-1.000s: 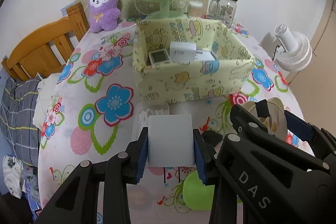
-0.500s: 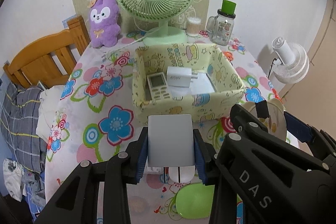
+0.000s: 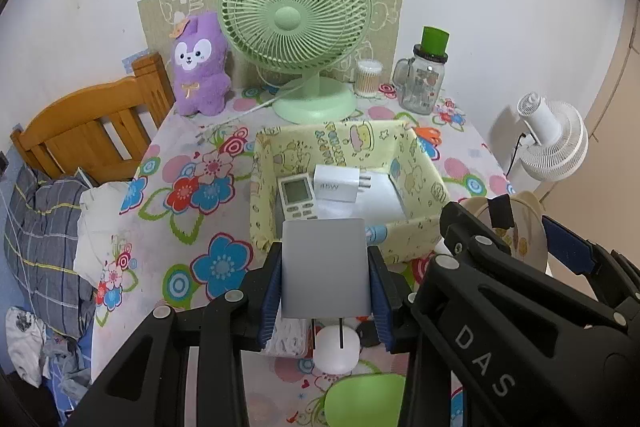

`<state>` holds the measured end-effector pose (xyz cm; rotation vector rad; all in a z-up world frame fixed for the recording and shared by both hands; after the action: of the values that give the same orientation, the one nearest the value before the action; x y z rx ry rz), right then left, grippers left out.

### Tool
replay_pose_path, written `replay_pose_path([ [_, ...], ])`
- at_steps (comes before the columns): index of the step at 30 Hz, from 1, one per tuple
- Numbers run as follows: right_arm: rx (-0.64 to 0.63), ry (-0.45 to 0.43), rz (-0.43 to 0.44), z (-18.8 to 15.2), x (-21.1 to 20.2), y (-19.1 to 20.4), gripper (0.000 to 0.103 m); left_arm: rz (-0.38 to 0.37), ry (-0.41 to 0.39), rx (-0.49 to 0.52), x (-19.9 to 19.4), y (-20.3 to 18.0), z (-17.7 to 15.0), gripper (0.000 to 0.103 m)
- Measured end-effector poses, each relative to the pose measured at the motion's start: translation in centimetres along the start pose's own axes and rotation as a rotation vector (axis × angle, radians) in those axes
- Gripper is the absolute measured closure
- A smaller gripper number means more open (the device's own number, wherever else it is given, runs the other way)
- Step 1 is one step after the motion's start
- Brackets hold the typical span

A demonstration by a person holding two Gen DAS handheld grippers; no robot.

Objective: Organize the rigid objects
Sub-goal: 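Carry the card with the left tool while the right tool carries the coaster over the box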

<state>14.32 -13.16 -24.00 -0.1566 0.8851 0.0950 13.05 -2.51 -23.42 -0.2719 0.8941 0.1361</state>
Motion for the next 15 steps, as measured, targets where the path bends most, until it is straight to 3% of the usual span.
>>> replay_pose_path([
  [15,-0.038,-0.008,0.016,2.9,1.3,-1.3,0.025,0.015,-0.016,-0.041,1.0,-1.7,2.3,0.063],
])
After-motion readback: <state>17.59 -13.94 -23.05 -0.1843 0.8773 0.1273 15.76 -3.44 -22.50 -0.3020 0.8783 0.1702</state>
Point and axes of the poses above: each gripper's, at about its wrist camera, not at the fingertips, and x roughly the way its jaws point, y to its left, z to its top, the point moved 9 cm from there along x, roughly the way its jaws point, and after that the axes turned 14 degrees about -x, right-handed, at the moved point
